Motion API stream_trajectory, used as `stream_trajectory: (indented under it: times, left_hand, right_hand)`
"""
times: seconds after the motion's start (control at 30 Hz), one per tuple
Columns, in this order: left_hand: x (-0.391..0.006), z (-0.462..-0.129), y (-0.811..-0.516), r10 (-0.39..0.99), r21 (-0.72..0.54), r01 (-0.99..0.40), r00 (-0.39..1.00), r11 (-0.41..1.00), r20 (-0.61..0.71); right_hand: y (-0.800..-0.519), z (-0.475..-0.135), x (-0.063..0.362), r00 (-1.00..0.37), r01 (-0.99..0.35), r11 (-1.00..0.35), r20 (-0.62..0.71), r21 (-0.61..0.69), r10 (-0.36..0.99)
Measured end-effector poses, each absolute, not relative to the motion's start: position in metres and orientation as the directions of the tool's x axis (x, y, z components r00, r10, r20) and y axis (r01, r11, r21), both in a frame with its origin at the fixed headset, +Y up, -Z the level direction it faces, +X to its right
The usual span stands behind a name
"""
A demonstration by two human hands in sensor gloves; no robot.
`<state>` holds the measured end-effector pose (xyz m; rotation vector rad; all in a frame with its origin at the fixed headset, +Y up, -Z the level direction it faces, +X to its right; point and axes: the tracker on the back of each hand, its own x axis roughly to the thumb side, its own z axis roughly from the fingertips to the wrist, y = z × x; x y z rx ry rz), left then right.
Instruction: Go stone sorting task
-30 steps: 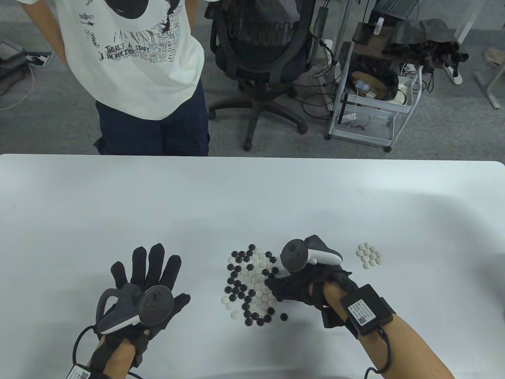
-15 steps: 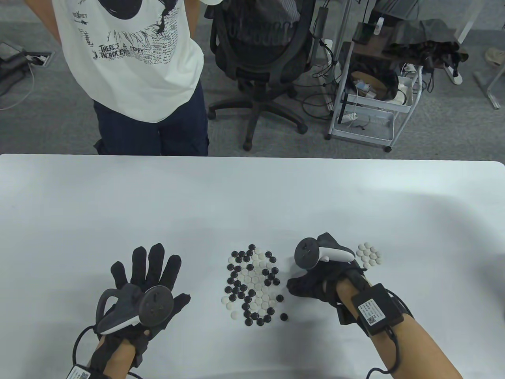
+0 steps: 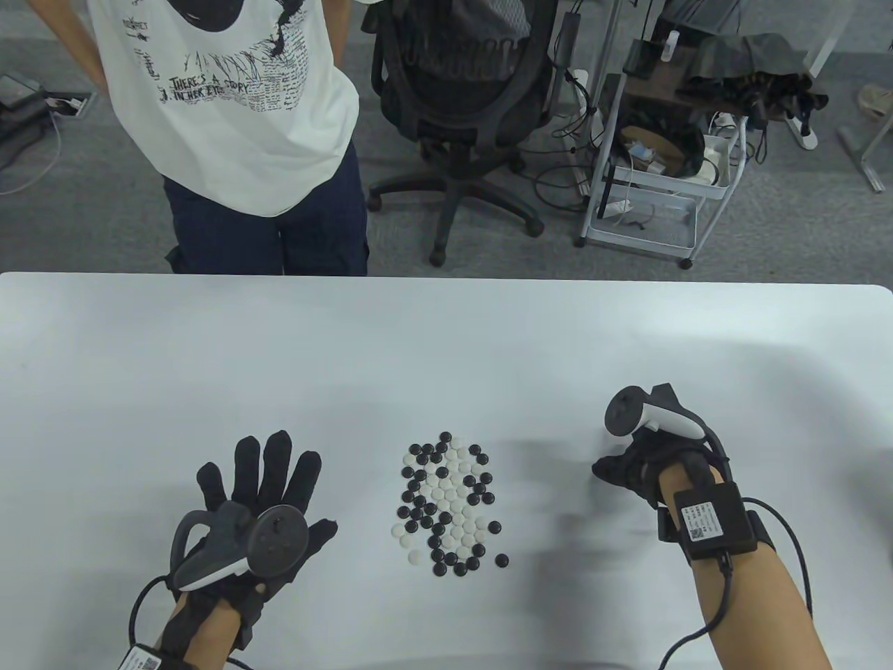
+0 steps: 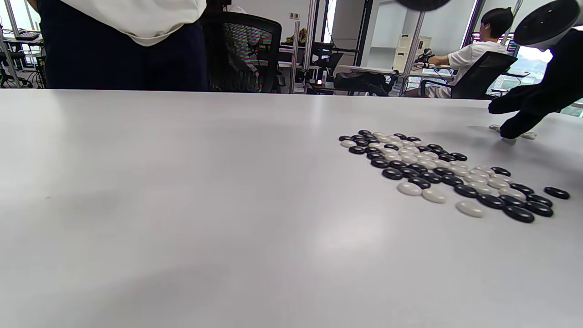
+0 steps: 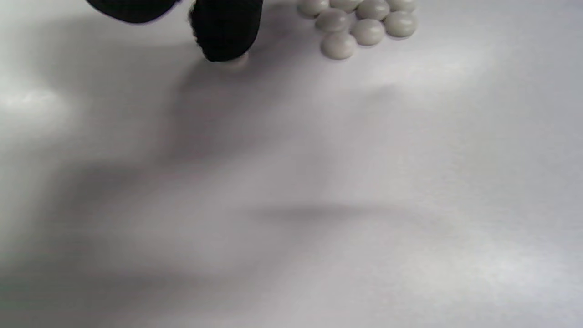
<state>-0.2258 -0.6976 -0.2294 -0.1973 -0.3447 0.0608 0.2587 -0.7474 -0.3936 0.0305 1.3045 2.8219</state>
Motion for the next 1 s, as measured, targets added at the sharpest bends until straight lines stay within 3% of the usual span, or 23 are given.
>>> stream_trajectory:
  times: [0.37, 0.57, 0.77, 1.0]
  left_hand:
    - [-0.226, -0.23, -0.697, 0.093, -0.205, -0.026, 0.94, 0.979, 0.329]
    - [-0.225, -0.23, -0.697, 0.093, -0.205, -0.025, 0.939, 0.978, 0.331]
    - [-0.225, -0.23, -0.697, 0.093, -0.209, -0.024, 0.94, 0.978, 0.328]
    - [-0.225, -0.23, -0.697, 0.089, -0.211, -0.019, 0.94, 0.977, 0.331]
  right_hand:
    - [-0.748, -0.398, 0.28, -0.997, -0.064, -0.68, -0.074, 0.731, 0.014]
    - [-0.738, -0.395, 0.269, -0.998, -0.067, -0.7, -0.05, 0.711, 0.045]
    - [-0.728, -0.37, 0.207, -0.96, -0.021, -0.664, 0.169, 0.748, 0.221]
    - [-0.74, -0.332, 0.134, -0.863, 0.117, -0.629, 0.392, 0.769, 0.319]
